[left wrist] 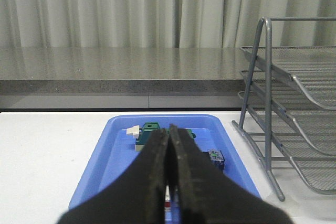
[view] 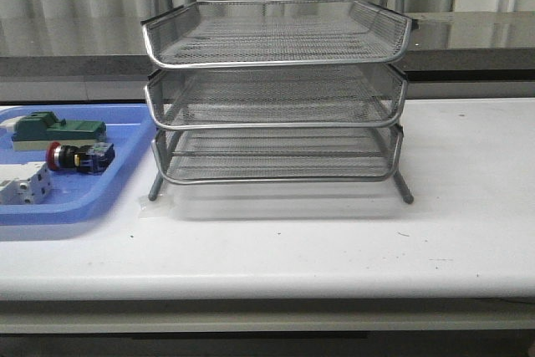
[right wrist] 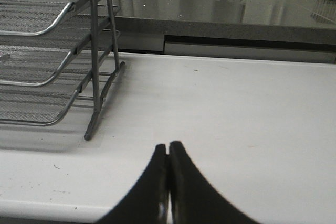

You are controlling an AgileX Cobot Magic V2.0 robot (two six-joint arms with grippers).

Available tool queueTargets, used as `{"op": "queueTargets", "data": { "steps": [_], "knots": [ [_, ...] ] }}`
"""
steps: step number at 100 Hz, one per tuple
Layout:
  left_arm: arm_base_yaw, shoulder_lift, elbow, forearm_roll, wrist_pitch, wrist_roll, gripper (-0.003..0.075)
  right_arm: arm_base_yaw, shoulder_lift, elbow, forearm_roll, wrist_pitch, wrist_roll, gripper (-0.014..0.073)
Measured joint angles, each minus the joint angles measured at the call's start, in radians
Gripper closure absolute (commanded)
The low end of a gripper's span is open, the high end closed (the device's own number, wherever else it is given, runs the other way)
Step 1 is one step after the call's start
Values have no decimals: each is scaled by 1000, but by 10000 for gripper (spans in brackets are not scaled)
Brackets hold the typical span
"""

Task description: Place button on rack with both arms

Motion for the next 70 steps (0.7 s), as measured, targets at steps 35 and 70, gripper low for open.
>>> {"op": "queueTargets", "data": {
  "steps": [35,70],
  "knots": [
    [0,0,0,0,0,0,741,0,0,0,0,-56,0,651],
    [0,0,0,0,0,0,741,0,0,-85,8,-50,7,651]
  ]
}}
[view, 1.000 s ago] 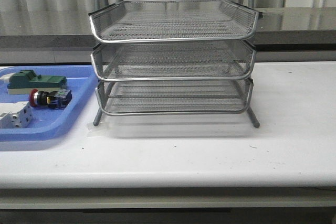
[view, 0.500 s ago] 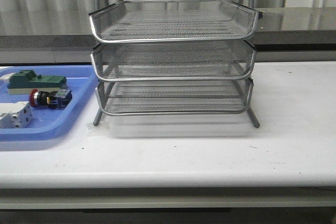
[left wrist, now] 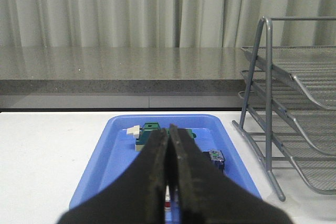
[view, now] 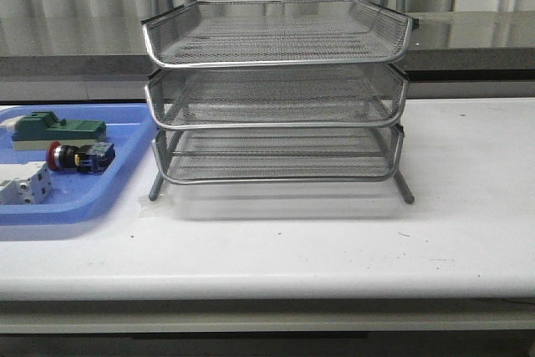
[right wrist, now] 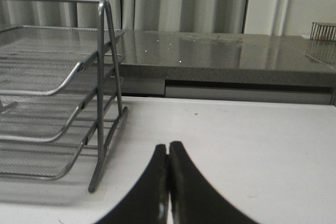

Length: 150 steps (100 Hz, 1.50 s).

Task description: Place button on rack with both arms

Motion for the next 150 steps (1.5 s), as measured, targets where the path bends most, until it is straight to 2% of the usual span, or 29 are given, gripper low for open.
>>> {"op": "queueTargets", "data": {
  "steps": [22,59,75,104,111,118,137,142,150],
  "knots": [
    [0,0,0,0,0,0,741,0,119,-205,0,209,0,651],
    [0,0,0,0,0,0,741,0,501,-539,50,558,2,651],
    [0,0,0,0,0,0,741,0,658,-594,115,583,2,651],
    [0,0,0,0,0,0,741,0,822,-596,323,512,2,644],
    [0,0,0,0,0,0,741,0,850,-596,370,495,2,607],
    [0,0,0,0,0,0,741,0,873,-596,412,484,2,527],
    [0,0,0,0,0,0,741,0,916,-596,509,467,4,200],
    [0,0,0,0,0,0,741,0,924,-596,537,460,4,169],
    [0,0,0,0,0,0,741,0,940,-596,573,442,0,170]
  ]
}}
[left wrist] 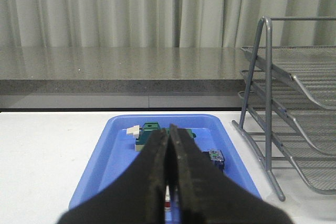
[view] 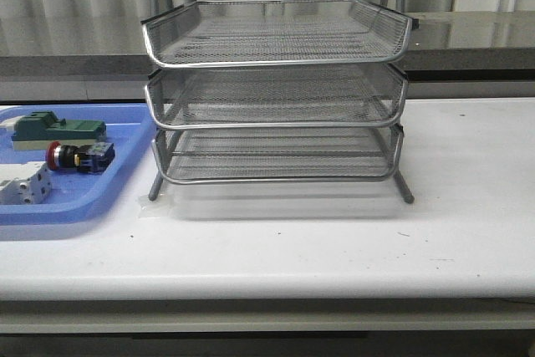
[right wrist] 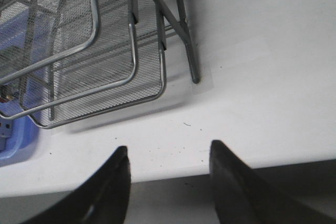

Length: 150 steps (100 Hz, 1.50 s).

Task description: Place button on rack with both arms

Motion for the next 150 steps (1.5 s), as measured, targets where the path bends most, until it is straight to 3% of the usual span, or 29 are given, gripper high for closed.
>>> {"op": "queueTargets", "data": {
  "steps": [23,64,85,110,150],
  "knots": [
    [0,0,0,0,0,0,741,26,75,0,218,-56,-137,170],
    [0,0,0,0,0,0,741,32,338,0,872,-76,-743,170],
    [0,0,0,0,0,0,741,32,474,-5,1105,-55,-969,170],
    [0,0,0,0,0,0,741,32,612,-9,1253,13,-1145,170],
    [0,0,0,0,0,0,741,32,760,-135,1263,85,-1186,170]
  ]
}}
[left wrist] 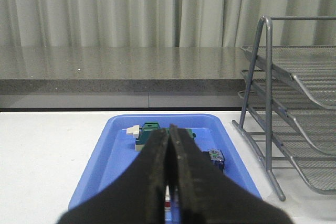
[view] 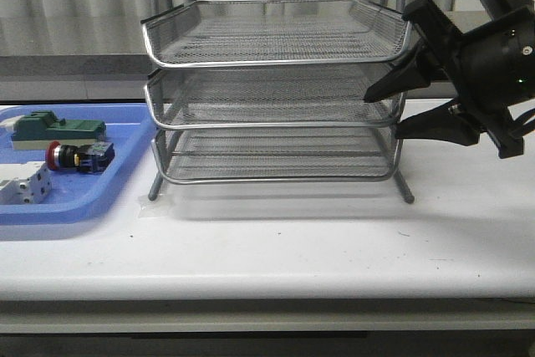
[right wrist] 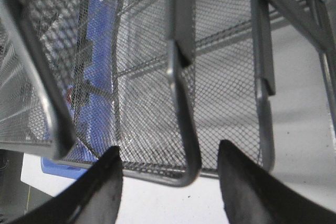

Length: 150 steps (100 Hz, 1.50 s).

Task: Place button on rack with both arms
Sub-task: 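Hook the middle mesh tray with the right gripper and pull it toward the robot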

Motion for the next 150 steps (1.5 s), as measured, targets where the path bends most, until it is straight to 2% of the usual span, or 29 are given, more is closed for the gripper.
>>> {"op": "queueTargets", "data": {
  "steps": [18,49,63,109,150],
  "knots": [
    [0,0,0,0,0,0,741,0,35,-33,0,11,-2,197],
    [0,0,0,0,0,0,741,0,71,-37,5,24,-2,517],
    [0,0,0,0,0,0,741,0,71,-37,16,41,0,592],
    [0,0,0,0,0,0,741,0,67,-23,14,63,1,594],
    [0,0,0,0,0,0,741,0,-104,190,-26,85,-2,594]
  ]
}}
